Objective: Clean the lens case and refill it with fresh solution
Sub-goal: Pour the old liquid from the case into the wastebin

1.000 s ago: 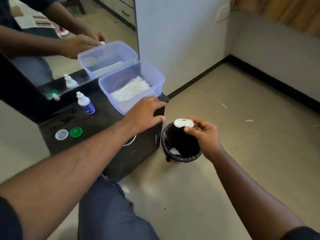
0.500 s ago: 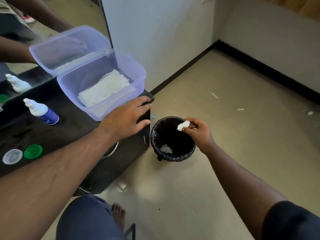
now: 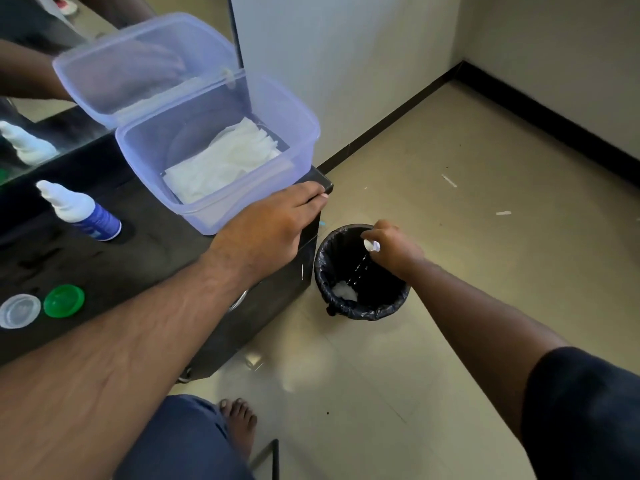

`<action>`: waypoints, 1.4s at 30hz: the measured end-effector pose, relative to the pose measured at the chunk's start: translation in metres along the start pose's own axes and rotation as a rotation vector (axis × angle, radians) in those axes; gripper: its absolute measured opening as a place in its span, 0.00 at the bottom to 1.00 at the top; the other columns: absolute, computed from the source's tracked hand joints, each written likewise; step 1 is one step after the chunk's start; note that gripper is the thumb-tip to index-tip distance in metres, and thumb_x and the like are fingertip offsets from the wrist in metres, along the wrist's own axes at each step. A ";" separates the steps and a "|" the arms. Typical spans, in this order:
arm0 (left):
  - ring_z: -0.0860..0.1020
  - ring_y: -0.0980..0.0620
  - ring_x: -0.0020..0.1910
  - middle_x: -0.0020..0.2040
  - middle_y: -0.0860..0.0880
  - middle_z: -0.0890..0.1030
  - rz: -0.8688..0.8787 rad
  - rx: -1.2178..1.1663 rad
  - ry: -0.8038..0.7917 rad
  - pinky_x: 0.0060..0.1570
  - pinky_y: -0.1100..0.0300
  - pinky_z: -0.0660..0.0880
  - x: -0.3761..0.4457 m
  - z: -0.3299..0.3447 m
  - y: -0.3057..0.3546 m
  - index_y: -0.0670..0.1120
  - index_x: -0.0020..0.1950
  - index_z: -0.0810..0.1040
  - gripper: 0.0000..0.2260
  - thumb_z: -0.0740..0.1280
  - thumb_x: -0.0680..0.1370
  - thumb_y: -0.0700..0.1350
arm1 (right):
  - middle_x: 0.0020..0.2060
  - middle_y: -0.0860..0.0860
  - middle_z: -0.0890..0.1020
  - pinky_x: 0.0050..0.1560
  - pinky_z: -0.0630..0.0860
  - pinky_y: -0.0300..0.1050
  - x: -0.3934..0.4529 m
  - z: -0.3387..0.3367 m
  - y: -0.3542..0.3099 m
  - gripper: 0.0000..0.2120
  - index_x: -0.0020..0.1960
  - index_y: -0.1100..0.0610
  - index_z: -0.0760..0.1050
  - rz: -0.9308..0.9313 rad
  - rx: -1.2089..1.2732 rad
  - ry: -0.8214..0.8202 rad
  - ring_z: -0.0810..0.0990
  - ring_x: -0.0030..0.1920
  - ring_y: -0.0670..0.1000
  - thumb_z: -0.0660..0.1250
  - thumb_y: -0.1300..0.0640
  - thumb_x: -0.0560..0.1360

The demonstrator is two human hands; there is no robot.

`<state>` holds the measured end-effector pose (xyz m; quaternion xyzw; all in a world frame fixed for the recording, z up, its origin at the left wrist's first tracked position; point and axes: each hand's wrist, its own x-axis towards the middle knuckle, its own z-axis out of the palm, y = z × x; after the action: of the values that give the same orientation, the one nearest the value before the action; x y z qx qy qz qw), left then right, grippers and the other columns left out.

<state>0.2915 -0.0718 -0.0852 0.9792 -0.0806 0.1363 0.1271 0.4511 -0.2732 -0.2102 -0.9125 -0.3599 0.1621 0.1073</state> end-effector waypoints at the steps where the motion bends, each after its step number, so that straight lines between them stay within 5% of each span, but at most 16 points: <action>1: 0.78 0.45 0.60 0.64 0.43 0.77 -0.003 0.005 0.000 0.57 0.61 0.72 0.000 0.000 0.000 0.37 0.65 0.76 0.23 0.65 0.70 0.26 | 0.56 0.55 0.74 0.44 0.68 0.45 0.003 -0.001 -0.003 0.18 0.62 0.54 0.76 -0.021 -0.050 -0.009 0.71 0.58 0.56 0.65 0.64 0.74; 9: 0.79 0.43 0.60 0.63 0.40 0.78 0.013 0.065 -0.005 0.60 0.61 0.68 0.001 0.000 0.001 0.35 0.64 0.76 0.23 0.65 0.69 0.26 | 0.52 0.57 0.73 0.42 0.66 0.45 0.020 0.000 -0.018 0.12 0.58 0.58 0.76 -0.182 -0.338 -0.079 0.72 0.55 0.58 0.62 0.64 0.75; 23: 0.79 0.43 0.59 0.61 0.39 0.79 0.049 0.077 0.031 0.60 0.57 0.72 0.000 0.001 0.001 0.35 0.63 0.77 0.22 0.68 0.69 0.27 | 0.54 0.57 0.75 0.49 0.77 0.52 0.011 0.025 -0.017 0.12 0.58 0.58 0.75 -0.105 -0.304 -0.009 0.75 0.56 0.60 0.62 0.63 0.75; 27: 0.78 0.44 0.62 0.64 0.41 0.78 0.045 0.079 0.029 0.61 0.56 0.72 -0.003 0.002 -0.001 0.37 0.65 0.76 0.23 0.67 0.70 0.27 | 0.53 0.57 0.80 0.49 0.72 0.43 -0.008 0.010 -0.028 0.18 0.59 0.59 0.78 0.153 0.108 0.196 0.77 0.54 0.59 0.62 0.69 0.72; 31: 0.75 0.46 0.65 0.67 0.46 0.76 -0.092 -0.115 0.039 0.62 0.51 0.75 -0.005 -0.012 0.007 0.41 0.67 0.76 0.22 0.62 0.75 0.28 | 0.45 0.50 0.83 0.43 0.72 0.31 -0.052 -0.027 -0.062 0.19 0.60 0.59 0.77 0.387 0.955 0.394 0.81 0.43 0.46 0.70 0.69 0.70; 34: 0.80 0.45 0.58 0.59 0.42 0.81 -0.156 -0.278 0.194 0.60 0.55 0.76 -0.029 -0.029 0.021 0.38 0.59 0.81 0.16 0.62 0.74 0.29 | 0.46 0.54 0.85 0.50 0.78 0.42 -0.086 -0.048 -0.088 0.18 0.56 0.59 0.77 0.291 1.410 0.340 0.83 0.45 0.50 0.70 0.73 0.69; 39: 0.80 0.52 0.51 0.51 0.43 0.84 -0.375 -0.259 0.426 0.56 0.65 0.73 -0.132 -0.057 0.030 0.38 0.54 0.83 0.11 0.69 0.73 0.34 | 0.48 0.55 0.85 0.54 0.77 0.48 -0.114 -0.066 -0.144 0.17 0.54 0.55 0.79 0.029 1.441 0.072 0.83 0.51 0.54 0.72 0.71 0.68; 42: 0.80 0.51 0.44 0.49 0.44 0.83 -0.622 -0.206 0.494 0.52 0.62 0.75 -0.184 -0.075 0.024 0.39 0.57 0.83 0.13 0.72 0.73 0.37 | 0.49 0.55 0.85 0.53 0.78 0.44 -0.112 -0.072 -0.191 0.18 0.55 0.56 0.80 -0.115 1.347 -0.025 0.83 0.52 0.53 0.73 0.70 0.68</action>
<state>0.0937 -0.0520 -0.0628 0.8768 0.2390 0.3135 0.2753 0.2825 -0.2191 -0.0600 -0.6239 -0.2292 0.3555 0.6572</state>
